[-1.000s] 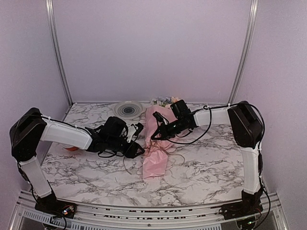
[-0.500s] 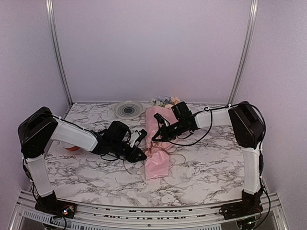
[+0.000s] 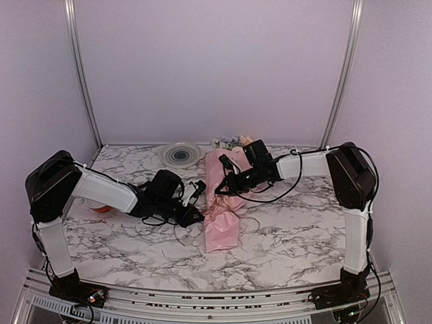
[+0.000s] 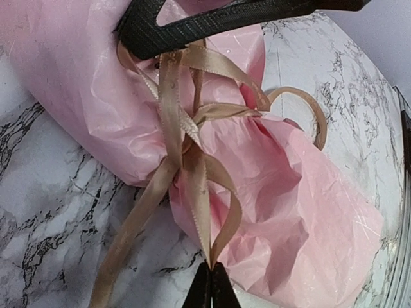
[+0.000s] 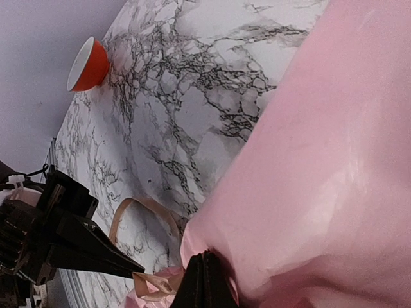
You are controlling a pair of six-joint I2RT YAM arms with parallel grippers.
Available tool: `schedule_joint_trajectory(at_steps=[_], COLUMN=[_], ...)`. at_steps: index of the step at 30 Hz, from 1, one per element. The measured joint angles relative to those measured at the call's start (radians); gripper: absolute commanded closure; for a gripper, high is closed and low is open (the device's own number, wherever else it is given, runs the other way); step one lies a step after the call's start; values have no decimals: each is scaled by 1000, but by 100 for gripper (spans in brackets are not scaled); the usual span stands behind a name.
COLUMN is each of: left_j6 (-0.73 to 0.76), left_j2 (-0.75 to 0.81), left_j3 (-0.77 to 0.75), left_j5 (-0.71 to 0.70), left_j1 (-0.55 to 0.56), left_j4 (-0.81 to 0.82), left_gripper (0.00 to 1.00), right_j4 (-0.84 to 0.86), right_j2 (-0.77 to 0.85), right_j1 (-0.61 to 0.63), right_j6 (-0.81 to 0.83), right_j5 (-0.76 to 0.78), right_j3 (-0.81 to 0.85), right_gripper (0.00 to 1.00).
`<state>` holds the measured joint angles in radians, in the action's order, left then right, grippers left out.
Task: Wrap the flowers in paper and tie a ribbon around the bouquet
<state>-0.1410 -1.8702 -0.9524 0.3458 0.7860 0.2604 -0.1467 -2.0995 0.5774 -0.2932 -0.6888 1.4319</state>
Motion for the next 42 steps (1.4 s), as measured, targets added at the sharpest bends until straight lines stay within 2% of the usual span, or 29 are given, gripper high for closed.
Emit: schedule_joint_trajectory(at_steps=[4, 11, 19, 24, 29, 31, 34, 42], left_j6=[15, 53, 82, 98, 105, 104, 100, 95], left_j2=[0, -5, -14, -14, -16, -16, -19, -42], left_j3=[0, -21, -45, -46, -56, -57, -57, -58], left_j5=[-27, -71, -99, -105, -117, -120, -120, -120], left_j1=[0, 0, 2, 7, 11, 12, 13, 13], left_j4=[0, -4, -18, -29, -36, -36, -35, -34], left_gripper=[100, 100, 100, 100, 100, 100, 100, 100], right_j4=[1, -5, -68, -182, -322, -368, -425, -546], right_j2=[14, 35, 31, 9, -19, -33, -51, -84], right_j1=[1, 9, 16, 29, 58, 65, 70, 71], right_j6=[-3, -12, 12, 116, 264, 305, 353, 453], right_j5=[38, 84, 117, 150, 214, 232, 247, 246], right_j3=[-23, -50, -2, 125, 270, 309, 347, 371], right_gripper=[96, 86, 86, 86, 92, 89, 87, 90])
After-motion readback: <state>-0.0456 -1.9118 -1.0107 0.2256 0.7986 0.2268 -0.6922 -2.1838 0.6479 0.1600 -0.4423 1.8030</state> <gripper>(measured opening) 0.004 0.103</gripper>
